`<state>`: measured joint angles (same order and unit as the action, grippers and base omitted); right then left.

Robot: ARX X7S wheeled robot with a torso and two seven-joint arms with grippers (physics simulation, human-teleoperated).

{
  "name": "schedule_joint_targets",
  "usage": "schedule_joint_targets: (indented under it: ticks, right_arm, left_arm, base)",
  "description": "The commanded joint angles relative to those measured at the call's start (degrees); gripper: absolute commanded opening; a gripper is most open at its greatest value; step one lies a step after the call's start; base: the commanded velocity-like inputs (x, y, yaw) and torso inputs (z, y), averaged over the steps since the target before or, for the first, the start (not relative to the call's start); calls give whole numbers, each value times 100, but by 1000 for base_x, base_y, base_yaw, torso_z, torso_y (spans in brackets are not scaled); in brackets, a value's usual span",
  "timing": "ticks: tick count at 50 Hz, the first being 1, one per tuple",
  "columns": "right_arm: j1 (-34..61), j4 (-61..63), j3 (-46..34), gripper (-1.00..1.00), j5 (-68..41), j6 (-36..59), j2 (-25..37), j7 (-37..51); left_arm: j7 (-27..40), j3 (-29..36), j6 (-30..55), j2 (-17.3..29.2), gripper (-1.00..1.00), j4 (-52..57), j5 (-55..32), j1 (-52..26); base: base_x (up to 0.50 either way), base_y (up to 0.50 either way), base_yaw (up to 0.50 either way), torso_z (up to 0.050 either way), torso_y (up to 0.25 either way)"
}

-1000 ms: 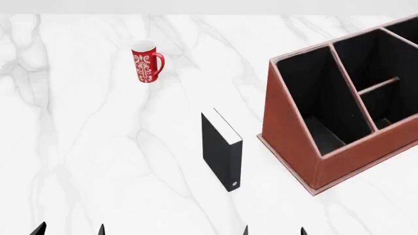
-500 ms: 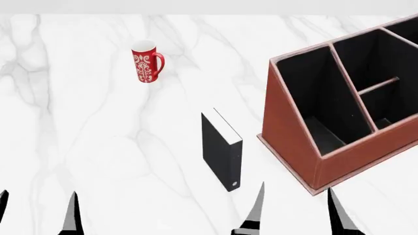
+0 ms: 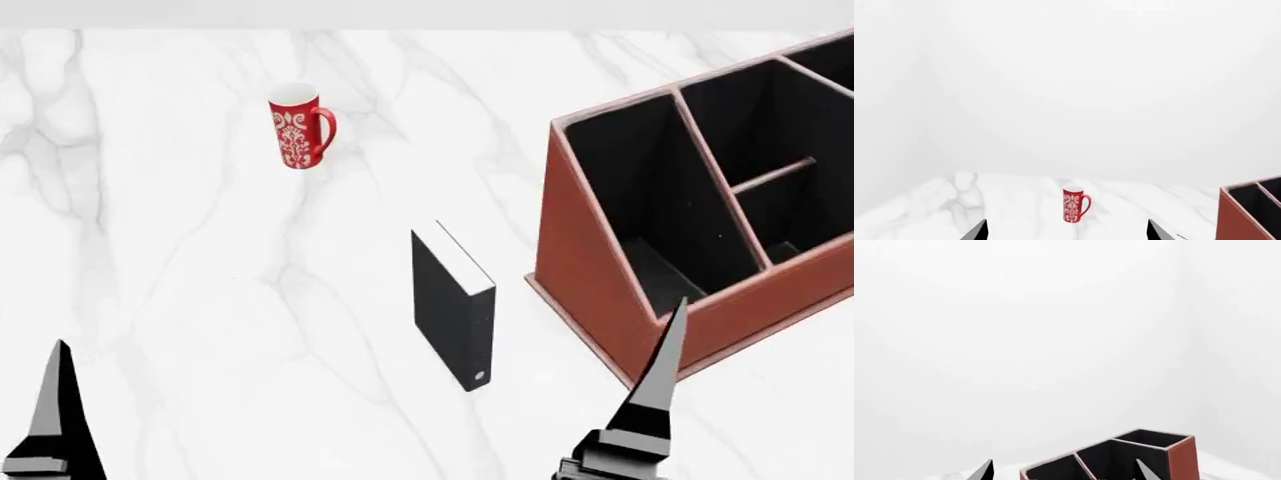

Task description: Pick up the book and place it in the left compartment of the caddy.

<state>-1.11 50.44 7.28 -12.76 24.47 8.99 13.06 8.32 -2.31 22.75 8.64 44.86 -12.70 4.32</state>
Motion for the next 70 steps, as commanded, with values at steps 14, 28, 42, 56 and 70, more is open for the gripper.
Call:
schedule_joint_targets:
  ticks: [14,28,42,56,70]
  right_arm:
    - [1,480,159,100,-109,310,273,246]
    - [-73,360,282,100,-399,-3,221,217]
    - [-90,319,207,100,-461,-45,271,258]
    - [-81,248,200,100,-585,-98,302,296]
    - [-103,255,184,100,-656,-111,356,356]
  left_arm:
    - [189,-73,144,133,100,272,-215,25]
    - [333,1,129,249,100,277,-301,16]
    - [456,52,53,360,100,266,-391,36]
    - [551,97,-13,449,100,203,-474,23]
    - [636,142,-75,532,100,191,-525,46]
  base:
    - [0,0,0,0,0]
    - [-6,-153,0,0,0]
    - [-28,-500,0,0,0]
    - [-20,-500,0,0,0]
    - [0,-500,0,0,0]
